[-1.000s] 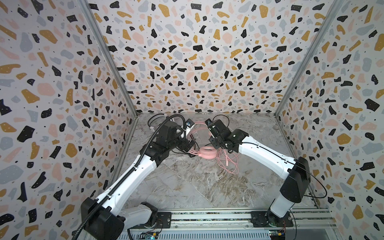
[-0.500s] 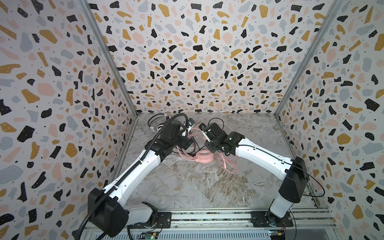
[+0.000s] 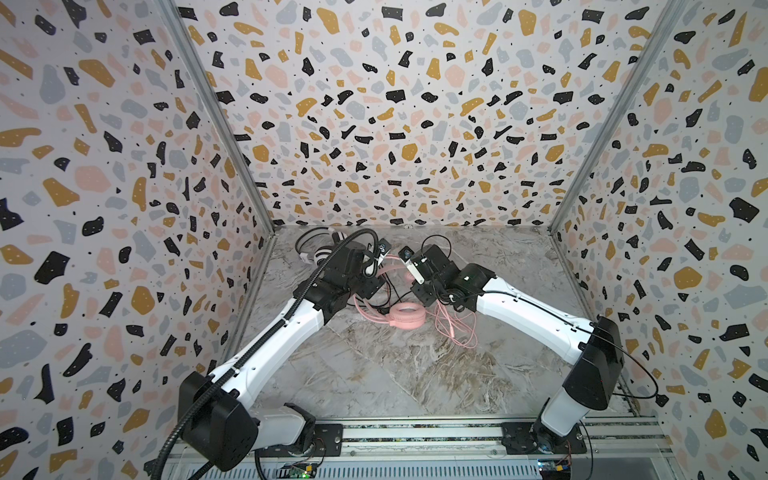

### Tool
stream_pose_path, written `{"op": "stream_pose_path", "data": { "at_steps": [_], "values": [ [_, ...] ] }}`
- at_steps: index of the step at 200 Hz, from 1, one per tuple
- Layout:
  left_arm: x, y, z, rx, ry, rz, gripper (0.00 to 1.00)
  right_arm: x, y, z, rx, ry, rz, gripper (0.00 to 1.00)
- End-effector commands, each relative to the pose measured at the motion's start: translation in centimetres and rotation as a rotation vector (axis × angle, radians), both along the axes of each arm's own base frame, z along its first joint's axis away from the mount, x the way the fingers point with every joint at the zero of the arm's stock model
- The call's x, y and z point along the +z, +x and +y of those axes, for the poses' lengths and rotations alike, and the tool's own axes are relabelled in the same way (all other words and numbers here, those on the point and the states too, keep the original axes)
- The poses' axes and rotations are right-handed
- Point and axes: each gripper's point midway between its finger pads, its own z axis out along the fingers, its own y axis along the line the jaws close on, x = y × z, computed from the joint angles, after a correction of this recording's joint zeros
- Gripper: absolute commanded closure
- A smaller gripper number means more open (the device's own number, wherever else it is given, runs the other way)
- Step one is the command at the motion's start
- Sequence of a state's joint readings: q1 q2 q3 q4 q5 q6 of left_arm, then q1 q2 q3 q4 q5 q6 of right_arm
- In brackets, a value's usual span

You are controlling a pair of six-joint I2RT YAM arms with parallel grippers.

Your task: Wrap the headphones

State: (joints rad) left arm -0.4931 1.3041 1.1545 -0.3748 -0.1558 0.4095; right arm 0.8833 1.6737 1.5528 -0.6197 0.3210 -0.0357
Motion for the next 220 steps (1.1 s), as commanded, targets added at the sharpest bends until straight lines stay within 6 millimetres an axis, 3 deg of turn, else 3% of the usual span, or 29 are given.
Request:
{"op": "stream_pose_path", "data": {
  "at_steps": [1,76,85,102,124,158,173,220],
  "values": [
    [0.6,0.3,0.2,0.019,0.003,-0.021,0.20,4.6,-1.0,0.6,0.040,0.126,-0.073,0.81],
    [1.5,-0.9,0.1,0.030,-0.078,-0.009,0.62,4.7,-1.7,1.4,0.087,0.173,-0.058,0.74],
    [1.6,-1.1,-0.1,0.029,-0.101,-0.002,0.69,4.7,-1.6,1.5,0.088,0.173,-0.053,0.68],
    [1.3,-1.4,-0.3,0.030,-0.142,0.011,0.72,4.9,-1.8,1.9,0.099,0.197,-0.044,0.56],
    [0.7,-1.6,-0.4,0.050,-0.171,0.034,0.76,5.3,-2.1,1.9,0.101,0.226,-0.044,0.46],
    [0.1,-1.7,0.0,0.094,-0.205,0.060,0.91,7.0,-1.8,0.2,0.044,0.271,-0.106,0.39],
    [0.1,-1.7,0.3,0.116,-0.238,0.065,0.93,8.1,-1.7,-0.9,0.023,0.312,-0.128,0.38],
    [0.2,-1.9,0.9,0.158,-0.358,0.097,1.00,10.8,-0.6,-6.4,-0.070,0.516,-0.158,0.38]
  ]
}}
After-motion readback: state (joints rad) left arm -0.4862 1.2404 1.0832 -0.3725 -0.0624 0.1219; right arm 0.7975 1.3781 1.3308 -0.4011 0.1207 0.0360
